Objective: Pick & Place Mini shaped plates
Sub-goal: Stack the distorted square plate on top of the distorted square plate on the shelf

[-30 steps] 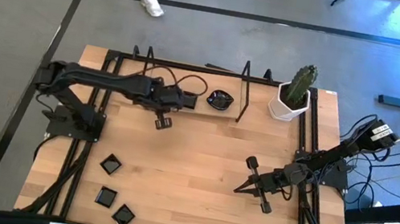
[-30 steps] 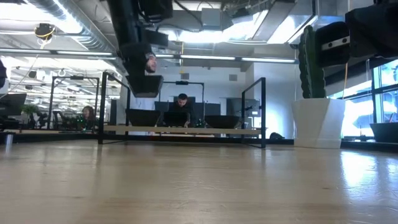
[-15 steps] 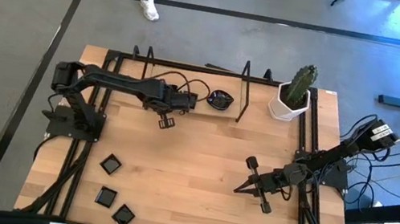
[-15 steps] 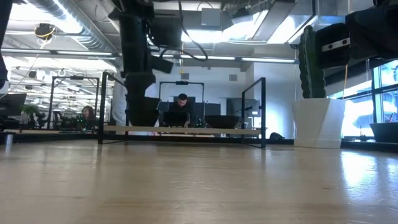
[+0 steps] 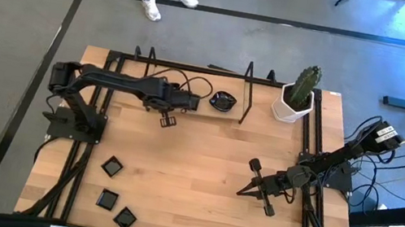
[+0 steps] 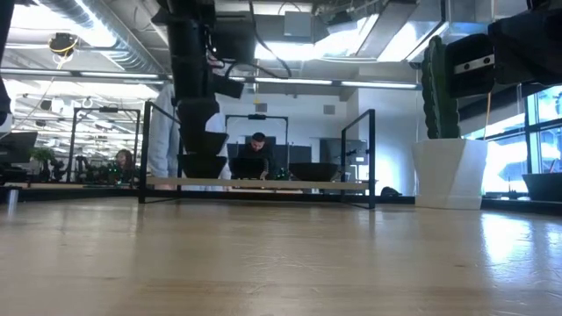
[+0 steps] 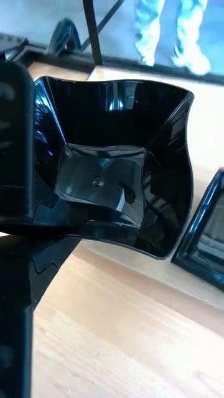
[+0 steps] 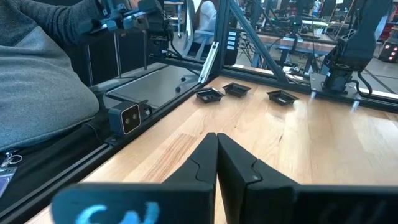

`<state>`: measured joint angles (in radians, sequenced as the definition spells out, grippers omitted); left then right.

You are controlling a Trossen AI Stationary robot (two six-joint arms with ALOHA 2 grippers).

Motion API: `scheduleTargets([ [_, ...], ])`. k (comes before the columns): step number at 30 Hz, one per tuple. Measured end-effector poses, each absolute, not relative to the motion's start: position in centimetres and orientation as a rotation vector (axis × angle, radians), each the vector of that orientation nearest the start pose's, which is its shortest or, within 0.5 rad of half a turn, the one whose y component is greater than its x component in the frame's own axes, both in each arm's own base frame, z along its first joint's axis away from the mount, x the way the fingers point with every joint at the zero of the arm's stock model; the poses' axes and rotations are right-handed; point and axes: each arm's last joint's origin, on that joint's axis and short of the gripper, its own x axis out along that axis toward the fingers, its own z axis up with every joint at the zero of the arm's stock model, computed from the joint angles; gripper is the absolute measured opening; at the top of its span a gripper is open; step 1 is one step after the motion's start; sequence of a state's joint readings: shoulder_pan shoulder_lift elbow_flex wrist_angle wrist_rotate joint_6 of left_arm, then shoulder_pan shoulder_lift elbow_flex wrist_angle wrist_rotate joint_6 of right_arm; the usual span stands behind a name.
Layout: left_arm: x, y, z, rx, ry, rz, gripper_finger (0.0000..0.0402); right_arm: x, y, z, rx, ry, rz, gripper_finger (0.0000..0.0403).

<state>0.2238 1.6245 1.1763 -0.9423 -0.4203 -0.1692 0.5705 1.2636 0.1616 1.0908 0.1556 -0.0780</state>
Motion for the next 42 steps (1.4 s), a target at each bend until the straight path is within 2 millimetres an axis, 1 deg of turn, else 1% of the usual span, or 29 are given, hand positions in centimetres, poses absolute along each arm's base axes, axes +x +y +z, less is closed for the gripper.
scheduleTargets([
  [4,28.4,7.7,23.2,0.019,1.322,0.658,0.0003,17.1,10.5,16.3,-0.081,-0.006,0.415,0.001],
  [10,28.3,7.8,23.3,0.031,1.317,0.665,0.0003,17.1,10.5,16.3,-0.081,-0.006,0.415,0.001],
  [17,28.3,8.4,22.8,0.027,1.32,0.657,0.0003,17.1,10.5,16.2,-0.068,0.001,0.415,0.001],
  [24,27.9,8.9,21.7,-0.013,1.329,0.637,0.0003,17.1,10.5,16.2,-0.072,0.0,0.415,0.001],
  [27,27.9,9.0,21.6,-0.01,1.326,0.635,0.0005,17.1,10.5,16.2,-0.072,0.0,0.415,0.001],
  [33,28.2,8.6,21.6,0.017,1.319,0.576,0.003,17.1,10.5,16.2,-0.076,-0.001,0.415,0.001],
  [42,28.4,8.5,21.6,0.019,1.307,0.571,0.0082,17.1,10.5,16.2,-0.076,-0.001,0.415,0.001],
])
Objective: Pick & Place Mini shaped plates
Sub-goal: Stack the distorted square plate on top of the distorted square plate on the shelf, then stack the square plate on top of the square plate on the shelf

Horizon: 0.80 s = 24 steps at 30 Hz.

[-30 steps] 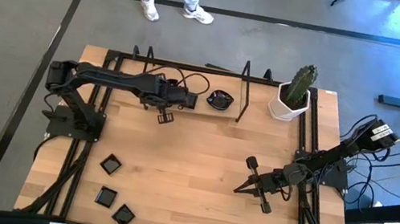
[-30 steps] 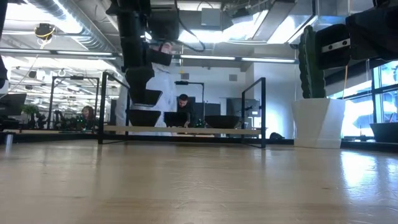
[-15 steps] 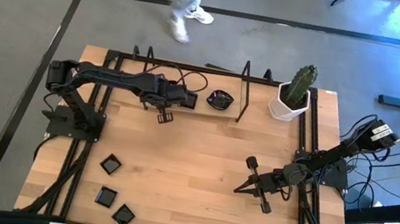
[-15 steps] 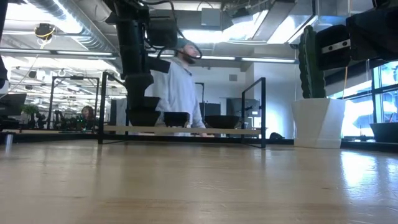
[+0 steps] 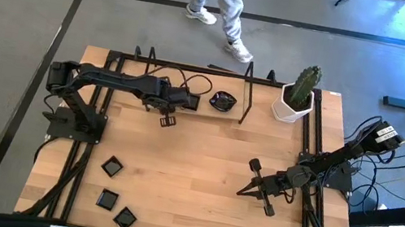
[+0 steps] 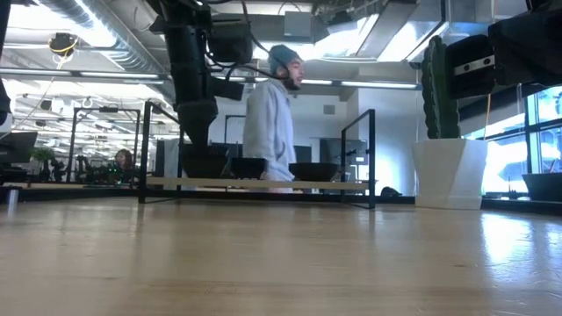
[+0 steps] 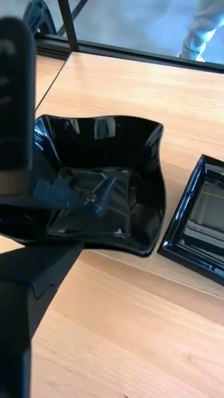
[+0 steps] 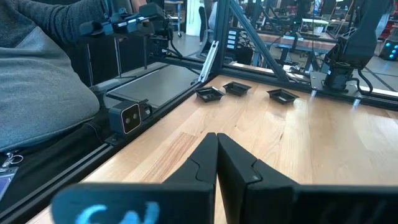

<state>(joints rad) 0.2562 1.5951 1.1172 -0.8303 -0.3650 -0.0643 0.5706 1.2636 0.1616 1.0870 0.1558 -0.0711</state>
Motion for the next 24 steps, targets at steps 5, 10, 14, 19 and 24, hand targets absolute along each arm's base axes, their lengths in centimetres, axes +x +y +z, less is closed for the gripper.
scheduleTargets([
  [5,28.4,8.5,21.8,0.034,1.313,0.559,0.0114,17.1,10.5,16.2,-0.076,-0.001,0.415,0.001],
  [10,29.1,8.3,23.2,0.01,1.282,0.52,0.0142,17.1,10.5,16.2,-0.076,-0.001,0.415,0.001],
  [14,29.3,7.7,24.4,0.024,1.288,0.502,0.0156,17.1,10.5,16.2,-0.076,-0.001,0.415,0.001],
  [19,29.3,6.4,26.9,0.002,1.326,0.46,0.0164,17.1,10.5,16.2,-0.076,-0.001,0.415,0.001],
  [24,27.5,2.1,32.1,0.076,1.207,0.431,0.0147,17.1,10.5,16.1,-0.082,0.006,0.416,0.001],
])
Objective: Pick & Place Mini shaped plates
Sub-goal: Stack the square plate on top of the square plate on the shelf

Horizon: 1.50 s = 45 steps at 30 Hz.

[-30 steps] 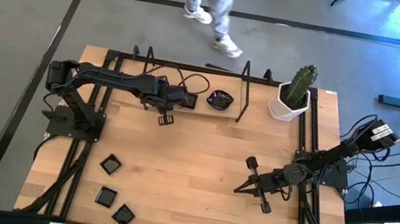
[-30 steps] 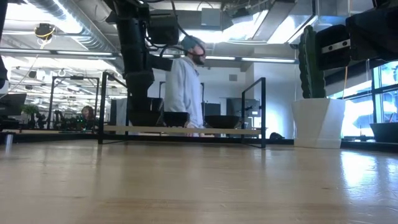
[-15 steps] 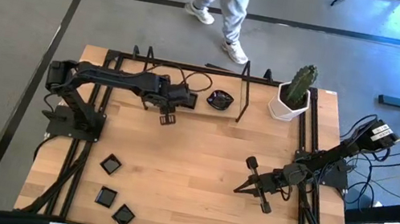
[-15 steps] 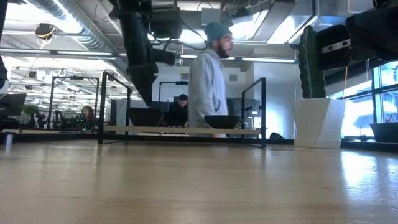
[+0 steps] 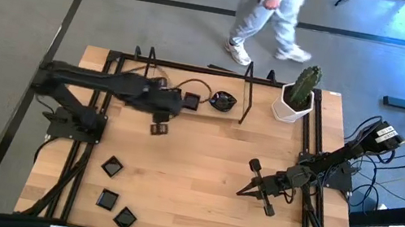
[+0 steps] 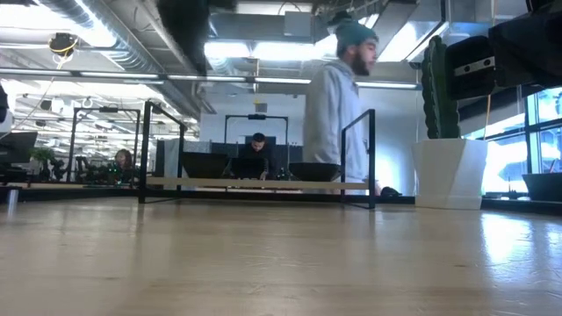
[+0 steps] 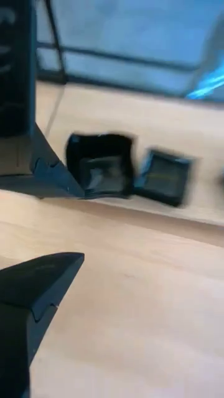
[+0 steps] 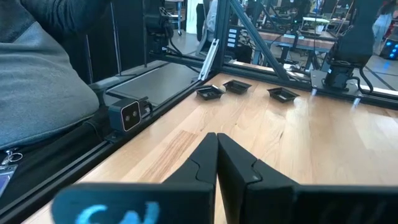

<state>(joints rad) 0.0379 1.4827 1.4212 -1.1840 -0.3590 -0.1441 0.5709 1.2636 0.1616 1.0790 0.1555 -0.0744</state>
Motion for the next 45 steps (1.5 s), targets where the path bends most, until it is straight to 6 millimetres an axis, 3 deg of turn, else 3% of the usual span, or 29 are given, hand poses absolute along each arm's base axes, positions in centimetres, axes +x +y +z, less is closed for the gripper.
scheduleTargets([
  [5,22.5,-2.7,37.6,0.055,0.922,0.37,0.0104,17.1,10.5,16.1,-0.078,0.009,0.417,0.001],
  [8,18.2,-4.7,39.2,-0.089,0.782,0.356,0.007,17.1,10.5,16.1,-0.073,0.013,0.416,0.001],
  [11,14.8,-5.9,38.6,-0.177,0.731,0.345,0.0037,17.1,10.5,16.1,-0.074,0.015,0.415,0.001],
  [15,12.0,-7.1,35.5,-0.204,0.741,0.304,0.0005,17.1,10.5,16.1,-0.067,0.015,0.415,0.001],
  [22,10.7,-8.8,28.9,-0.204,0.855,0.321,0.0002,17.1,10.5,16.1,-0.065,0.014,0.415,0.001],
  [27,10.3,-9.5,26.3,-0.188,0.84,0.334,0.0004,17.1,10.5,16.1,-0.067,0.01,0.414,0.001],
  [45,9.6,-10.3,25.6,-0.307,0.798,0.374,0.0005,17.1,10.5,16.1,-0.068,0.012,0.414,0.001],
])
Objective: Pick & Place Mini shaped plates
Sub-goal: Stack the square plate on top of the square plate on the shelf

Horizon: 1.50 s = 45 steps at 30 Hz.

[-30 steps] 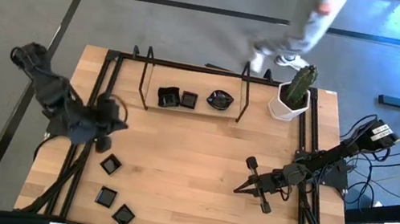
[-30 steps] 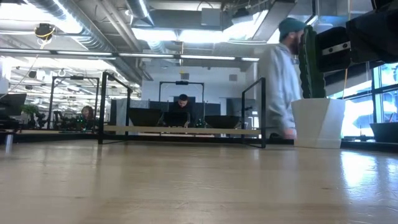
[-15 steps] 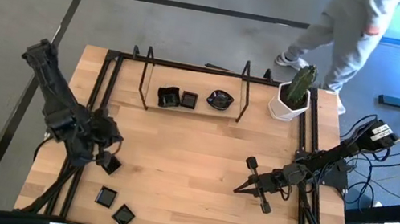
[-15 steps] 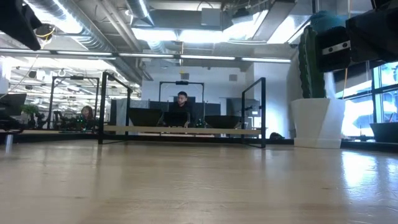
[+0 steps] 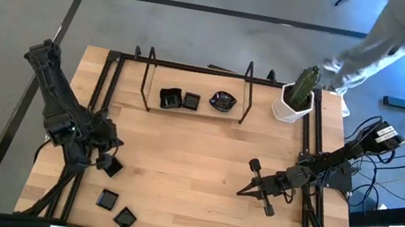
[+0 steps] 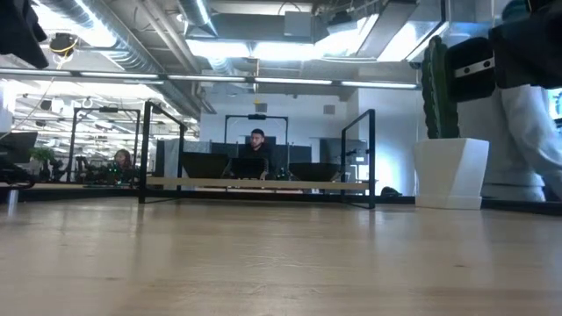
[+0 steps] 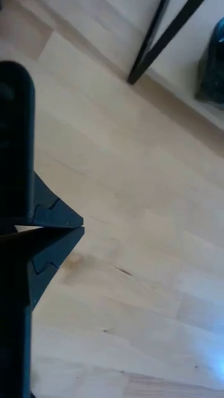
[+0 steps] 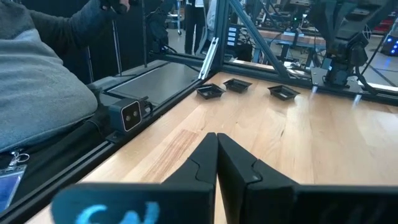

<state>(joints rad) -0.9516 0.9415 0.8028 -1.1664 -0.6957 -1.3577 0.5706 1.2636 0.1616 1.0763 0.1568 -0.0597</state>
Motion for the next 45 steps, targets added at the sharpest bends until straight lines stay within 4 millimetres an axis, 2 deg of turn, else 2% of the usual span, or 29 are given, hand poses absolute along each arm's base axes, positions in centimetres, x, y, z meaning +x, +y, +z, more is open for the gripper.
scheduleTargets([
  [7,10.0,-11.3,24.5,-0.358,0.903,0.418,0.0003,17.1,10.5,15.8,-0.082,0.043,0.416,0.001],
  [11,10.6,-12.3,23.2,-0.354,1.023,0.462,0.0021,17.1,10.5,15.7,-0.087,0.05,0.416,0.001],
  [18,11.5,-14.1,20.9,-0.377,1.243,0.509,0.0095,17.1,10.5,15.8,-0.084,0.046,0.416,0.001],
  [23,12.5,-15.6,19.8,-0.421,1.262,0.467,0.016,17.1,10.5,15.9,-0.087,0.035,0.415,0.001],
  [27,13.2,-16.6,19.1,-0.425,1.265,0.398,0.0188,17.1,10.5,16.0,-0.101,0.019,0.415,0.001],
  [34,13.7,-17.1,17.8,-0.385,1.281,0.425,0.0192,17.1,10.5,16.0,-0.102,0.016,0.415,0.001],
  [45,15.0,-16.7,16.1,-0.312,1.357,0.475,0.0191,17.1,10.5,16.0,-0.101,0.016,0.416,0.001],
])
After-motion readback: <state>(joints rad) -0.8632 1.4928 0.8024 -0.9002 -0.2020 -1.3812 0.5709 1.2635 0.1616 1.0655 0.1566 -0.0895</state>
